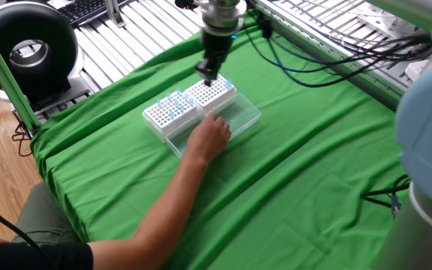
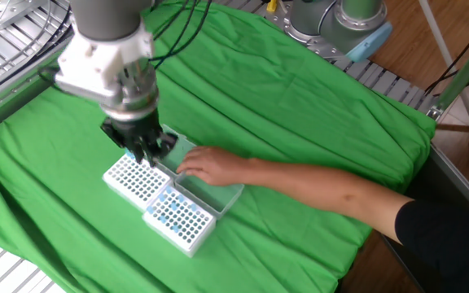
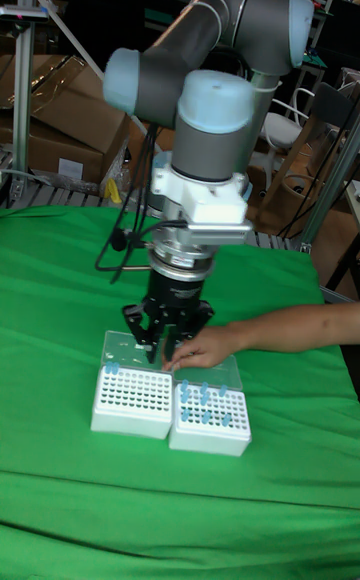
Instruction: Insert a medium pipette tip into the holder for medium pipette tips
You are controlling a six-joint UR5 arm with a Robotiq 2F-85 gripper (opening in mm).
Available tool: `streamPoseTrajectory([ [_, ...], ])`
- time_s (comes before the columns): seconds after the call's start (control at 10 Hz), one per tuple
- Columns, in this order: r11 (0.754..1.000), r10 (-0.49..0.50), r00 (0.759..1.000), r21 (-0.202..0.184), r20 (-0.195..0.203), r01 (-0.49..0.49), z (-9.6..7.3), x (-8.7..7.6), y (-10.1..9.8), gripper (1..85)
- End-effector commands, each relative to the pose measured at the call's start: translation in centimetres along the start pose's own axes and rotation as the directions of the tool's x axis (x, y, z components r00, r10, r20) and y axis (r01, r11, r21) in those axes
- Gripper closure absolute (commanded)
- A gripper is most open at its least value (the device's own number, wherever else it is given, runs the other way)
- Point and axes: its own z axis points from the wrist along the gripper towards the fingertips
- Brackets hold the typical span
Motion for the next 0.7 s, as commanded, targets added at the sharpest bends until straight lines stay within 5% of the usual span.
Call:
streamPoseTrajectory([
  [0.0, 0.994, 0.110, 0.994, -0.020, -0.009, -0.111, -0.2, -4.0, 5.3, 56.3],
  [0.6, 0.978, 0.210, 0.977, -0.013, 0.031, -0.210, 2.3, -8.4, 9.9, 58.0],
])
